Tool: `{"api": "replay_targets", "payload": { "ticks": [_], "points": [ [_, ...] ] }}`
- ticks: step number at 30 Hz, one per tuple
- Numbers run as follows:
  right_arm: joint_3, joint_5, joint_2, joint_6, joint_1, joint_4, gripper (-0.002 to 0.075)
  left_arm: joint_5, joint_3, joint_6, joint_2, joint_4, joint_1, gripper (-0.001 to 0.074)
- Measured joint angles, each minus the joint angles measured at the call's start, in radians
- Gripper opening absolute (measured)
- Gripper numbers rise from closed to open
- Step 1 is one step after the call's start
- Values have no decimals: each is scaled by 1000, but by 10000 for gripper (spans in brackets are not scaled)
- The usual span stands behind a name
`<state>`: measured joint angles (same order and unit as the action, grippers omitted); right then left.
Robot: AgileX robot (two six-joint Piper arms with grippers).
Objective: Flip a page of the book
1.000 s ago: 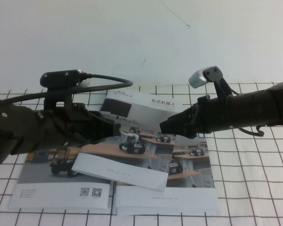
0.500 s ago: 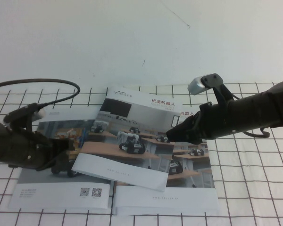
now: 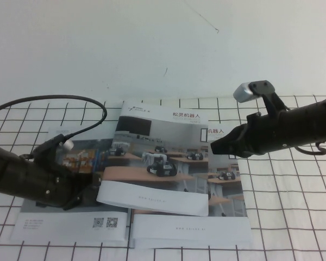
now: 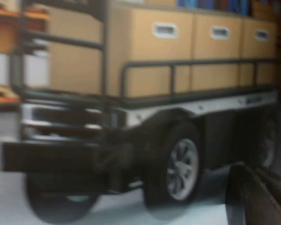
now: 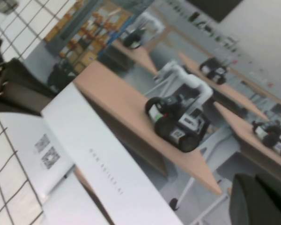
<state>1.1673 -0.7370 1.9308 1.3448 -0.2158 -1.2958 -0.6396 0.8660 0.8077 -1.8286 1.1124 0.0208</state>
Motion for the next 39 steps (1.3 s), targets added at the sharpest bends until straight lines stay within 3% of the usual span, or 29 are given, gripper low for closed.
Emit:
{"api": "replay_targets", "payload": {
  "ticks": [12,18,28,39],
  "points": [
    [0,8,-6,17,39,13,1,-66,0,0,94,-29,44,-3],
    [0,82,-172,26,39,58,1,-87,0,-49,235,-104,46,-2],
    [-35,205,-573,-68,39,184,0,-127,0,-241,774,-348,46,-2],
    [-305,247,-993,-165,39,275,0,-167,-8,-635,1447,-718,46,-2]
  ]
}}
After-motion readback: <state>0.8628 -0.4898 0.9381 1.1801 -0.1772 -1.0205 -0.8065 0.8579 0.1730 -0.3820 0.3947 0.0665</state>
